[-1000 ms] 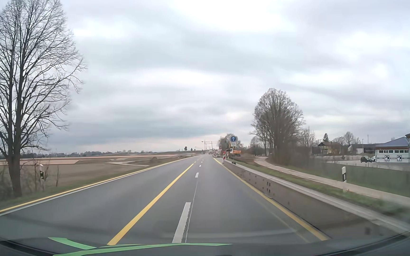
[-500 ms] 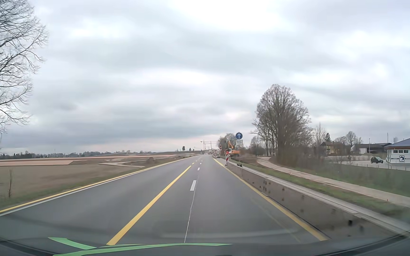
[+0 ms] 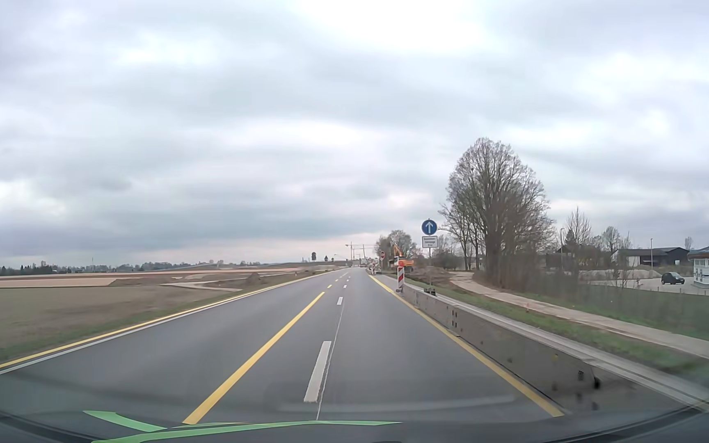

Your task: Follow the waypoints while adhering to traffic rules and regulations

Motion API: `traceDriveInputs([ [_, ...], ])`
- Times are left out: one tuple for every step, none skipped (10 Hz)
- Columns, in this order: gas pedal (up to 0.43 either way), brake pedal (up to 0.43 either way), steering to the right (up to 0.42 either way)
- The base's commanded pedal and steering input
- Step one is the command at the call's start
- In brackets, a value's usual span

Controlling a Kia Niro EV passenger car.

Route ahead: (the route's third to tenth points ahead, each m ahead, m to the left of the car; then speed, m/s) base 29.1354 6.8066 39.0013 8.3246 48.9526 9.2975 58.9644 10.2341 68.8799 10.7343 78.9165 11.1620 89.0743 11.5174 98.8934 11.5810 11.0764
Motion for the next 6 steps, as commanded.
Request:
traceDriveInputs([
  [0.087,0.000,0.001],
  [0.087,0.000,0.001],
  [0.087,0.000,0.001],
  [0.087,0.000,0.001],
  [0.087,0.000,0.001],
  [0.087,0.000,0.001],
])
